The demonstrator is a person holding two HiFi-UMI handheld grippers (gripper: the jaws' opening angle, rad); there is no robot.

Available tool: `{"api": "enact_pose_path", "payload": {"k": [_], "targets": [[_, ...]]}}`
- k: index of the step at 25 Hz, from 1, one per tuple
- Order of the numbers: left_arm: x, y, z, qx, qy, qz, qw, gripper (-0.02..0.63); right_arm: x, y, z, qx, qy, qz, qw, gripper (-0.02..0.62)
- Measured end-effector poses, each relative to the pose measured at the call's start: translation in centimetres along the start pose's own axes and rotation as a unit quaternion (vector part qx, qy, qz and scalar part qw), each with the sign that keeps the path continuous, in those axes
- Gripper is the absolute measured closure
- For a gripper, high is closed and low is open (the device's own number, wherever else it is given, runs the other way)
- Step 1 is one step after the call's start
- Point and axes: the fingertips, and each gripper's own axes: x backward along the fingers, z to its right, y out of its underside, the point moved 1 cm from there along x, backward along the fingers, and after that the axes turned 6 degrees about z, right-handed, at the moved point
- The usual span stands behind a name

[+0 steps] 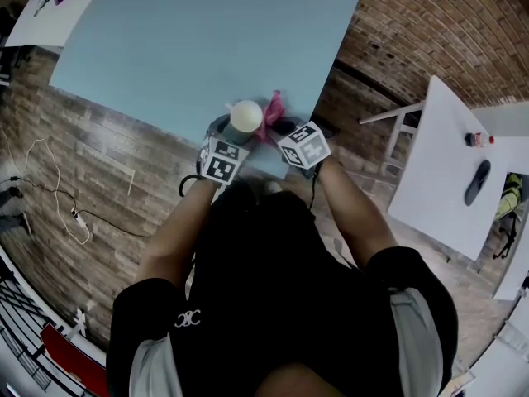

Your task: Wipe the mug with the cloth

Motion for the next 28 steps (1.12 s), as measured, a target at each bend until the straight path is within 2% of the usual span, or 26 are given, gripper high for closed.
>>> {"api": "enact_pose_path", "payload": {"k": [2, 7, 11, 13, 14, 15, 16, 18, 20, 21, 22, 23, 28], "targets": [[0.3, 0.8, 0.4, -0.044, 0.005, -0.007, 0.999, 0.193, -0.1, -0.2, 0.4, 0.007, 0.008, 0.002, 1.0, 0.558], [2.2, 1.9, -0.9, -0.106, 0.039, -0.01, 0.9935, 0.156, -0.3, -0.4, 0.7, 0.01, 0.015, 0.004, 1.0, 0.558], [2.7, 1.9, -4.6, -0.153, 0.072, -0.035, 0.985, 0.135, -0.2, -0.4, 0.8, 0.005, 0.021, 0.005, 1.0, 0.558], [2.7, 1.0, -5.6, -0.187, 0.108, -0.039, 0.9756, 0.127, -0.2, -0.4, 0.9, 0.002, 0.023, 0.005, 1.0, 0.558], [2.6, 0.6, -5.8, -0.213, 0.135, -0.047, 0.9665, 0.126, -0.2, -0.4, 0.8, 0.002, 0.025, 0.005, 1.0, 0.558], [2.5, 0.4, -5.8, -0.245, 0.165, -0.062, 0.9532, 0.119, -0.3, -0.5, 0.8, 0.004, 0.028, 0.004, 1.0, 0.558], [2.4, 0.4, -5.6, -0.28, 0.198, -0.081, 0.9358, 0.104, -0.4, -0.5, 0.8, 0.006, 0.031, 0.004, 0.999, 0.558], [2.2, 0.7, -5.1, -0.339, 0.264, -0.124, 0.8945, 0.103, -0.5, -0.6, 0.6, 0.01, 0.036, 0.001, 0.999, 0.558], [2.0, 1.3, -4.4, -0.38, 0.317, -0.162, 0.8536, 0.104, -0.6, -0.5, 0.5, 0.011, 0.04, -0.003, 0.999, 0.558], [1.8, 1.5, -4.2, -0.396, 0.335, -0.174, 0.837, 0.103, -0.7, -0.5, 0.4, 0.013, 0.042, -0.005, 0.999, 0.558], [1.5, 1.5, -4.0, -0.407, 0.348, -0.179, 0.8255, 0.104, -0.8, -0.5, 0.5, 0.014, 0.045, -0.007, 0.999, 0.558], [1.1, 1.3, -3.8, -0.411, 0.358, -0.179, 0.819, 0.104, -0.9, -0.5, 0.5, 0.015, 0.049, -0.008, 0.999, 0.558], [-0.3, 0.7, -2.8, -0.41, 0.398, -0.181, 0.8002, 0.105, -1.1, -0.8, 0.6, 0.022, 0.063, -0.009, 0.998, 0.558]]}}
